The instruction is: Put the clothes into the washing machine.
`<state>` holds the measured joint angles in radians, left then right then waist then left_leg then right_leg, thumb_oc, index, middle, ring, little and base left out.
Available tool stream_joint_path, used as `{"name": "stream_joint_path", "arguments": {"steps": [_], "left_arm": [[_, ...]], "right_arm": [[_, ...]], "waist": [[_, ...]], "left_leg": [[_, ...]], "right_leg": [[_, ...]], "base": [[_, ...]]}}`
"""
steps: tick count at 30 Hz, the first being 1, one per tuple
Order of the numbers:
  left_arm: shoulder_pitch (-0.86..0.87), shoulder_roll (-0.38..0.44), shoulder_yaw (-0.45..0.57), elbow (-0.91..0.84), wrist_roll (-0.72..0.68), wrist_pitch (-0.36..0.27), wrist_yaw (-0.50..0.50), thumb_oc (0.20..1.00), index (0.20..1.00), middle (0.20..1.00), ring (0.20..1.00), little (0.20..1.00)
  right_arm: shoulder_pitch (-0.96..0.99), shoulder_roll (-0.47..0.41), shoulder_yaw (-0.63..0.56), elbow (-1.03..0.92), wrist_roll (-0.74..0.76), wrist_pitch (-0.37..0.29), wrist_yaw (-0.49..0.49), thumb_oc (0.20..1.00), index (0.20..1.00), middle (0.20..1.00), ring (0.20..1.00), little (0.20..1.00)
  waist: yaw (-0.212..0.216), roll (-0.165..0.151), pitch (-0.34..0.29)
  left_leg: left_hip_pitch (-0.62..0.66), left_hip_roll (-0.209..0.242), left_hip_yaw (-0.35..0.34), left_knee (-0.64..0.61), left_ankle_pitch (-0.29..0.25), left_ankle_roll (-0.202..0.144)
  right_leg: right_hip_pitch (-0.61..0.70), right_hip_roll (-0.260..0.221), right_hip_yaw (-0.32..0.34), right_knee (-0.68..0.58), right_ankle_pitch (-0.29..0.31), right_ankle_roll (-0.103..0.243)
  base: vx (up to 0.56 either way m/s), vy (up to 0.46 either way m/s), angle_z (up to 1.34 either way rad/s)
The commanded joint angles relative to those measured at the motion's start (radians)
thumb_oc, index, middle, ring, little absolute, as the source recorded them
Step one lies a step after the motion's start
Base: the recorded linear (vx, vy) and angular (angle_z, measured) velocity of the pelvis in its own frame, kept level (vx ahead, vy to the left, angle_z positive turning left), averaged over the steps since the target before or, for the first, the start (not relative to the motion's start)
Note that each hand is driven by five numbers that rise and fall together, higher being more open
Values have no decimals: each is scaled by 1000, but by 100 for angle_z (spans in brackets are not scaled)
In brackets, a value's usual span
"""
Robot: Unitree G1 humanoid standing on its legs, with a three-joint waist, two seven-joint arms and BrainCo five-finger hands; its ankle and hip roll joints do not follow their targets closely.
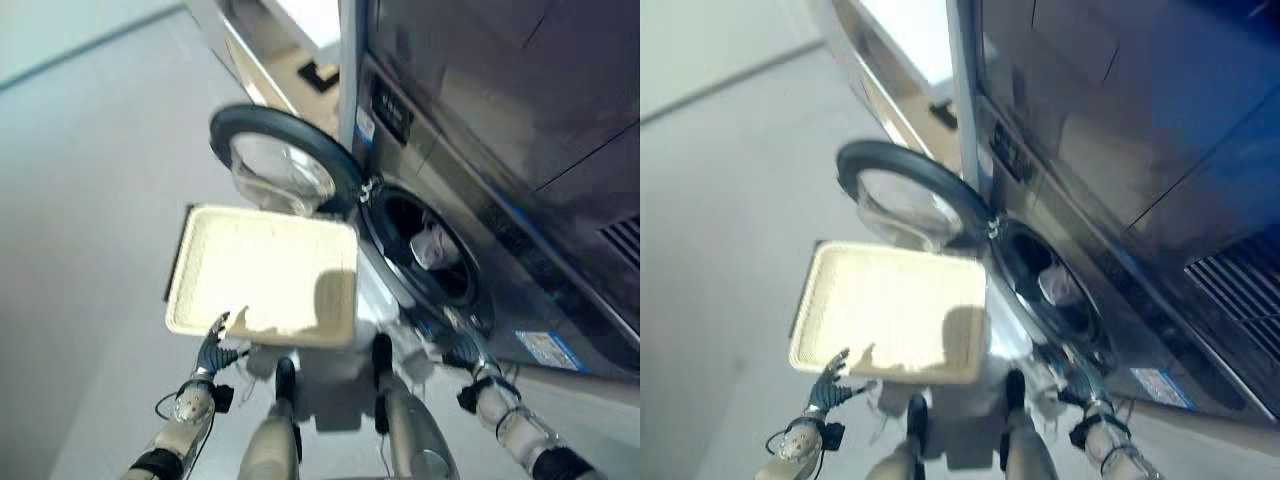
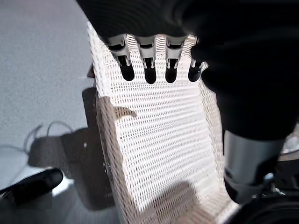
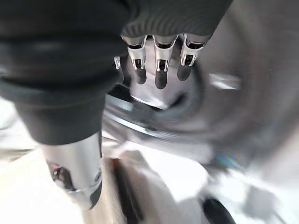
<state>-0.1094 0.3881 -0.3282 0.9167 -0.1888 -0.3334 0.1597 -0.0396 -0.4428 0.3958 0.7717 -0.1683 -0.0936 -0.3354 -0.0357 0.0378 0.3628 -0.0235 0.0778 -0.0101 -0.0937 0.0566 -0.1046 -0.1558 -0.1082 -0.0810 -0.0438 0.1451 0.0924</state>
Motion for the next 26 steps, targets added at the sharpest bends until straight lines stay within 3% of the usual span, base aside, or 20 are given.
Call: {"name": "stream_joint_path", "arguments": {"steps": [1,2,6,11,18,26], "left_arm": [[2,0,27,64,23,22,-81,1000,1000,1000,1000,1000],[2,0,27,64,23,22,-81,1000,1000,1000,1000,1000],[64,-32,51,172,65,66,-131,1000,1000,1000,1000,1000],[95,-57,93,261,82,84,-166,1000,1000,1000,1000,1000],[126,-74,108,297,120,135,-192,1000,1000,1000,1000,1000],[136,-80,113,311,101,188,-223,1000,1000,1000,1000,1000]], "right_arm": [[0,21,-29,77,94,23,100,1000,1000,1000,1000,1000],[0,21,-29,77,94,23,100,1000,1000,1000,1000,1000],[31,109,-104,331,225,83,189,1000,1000,1000,1000,1000],[38,152,-189,486,301,170,282,1000,1000,1000,1000,1000],[45,162,-277,584,399,256,305,1000,1000,1000,1000,1000],[48,152,-311,631,385,279,325,1000,1000,1000,1000,1000]], "waist": [[21,-33,-63],[21,-33,-63],[35,-25,-183],[40,-19,-235],[42,-13,-277],[46,-17,-294]], "left_leg": [[3,-91,52,8,-11,43],[3,-91,52,8,-11,43],[93,-90,76,6,-41,56],[146,-94,77,6,-64,69],[181,-96,71,6,-82,79],[187,-88,91,6,-91,74]], "right_leg": [[55,40,-28,53,-77,54],[55,40,-28,53,-77,54],[160,39,-16,21,-90,45],[220,47,5,6,-106,31],[252,56,30,8,-123,19],[271,54,36,-42,-101,23]], "base": [[141,-5,4],[193,10,6],[234,33,12],[102,22,0],[54,6,2],[-4,-6,-3]]}}
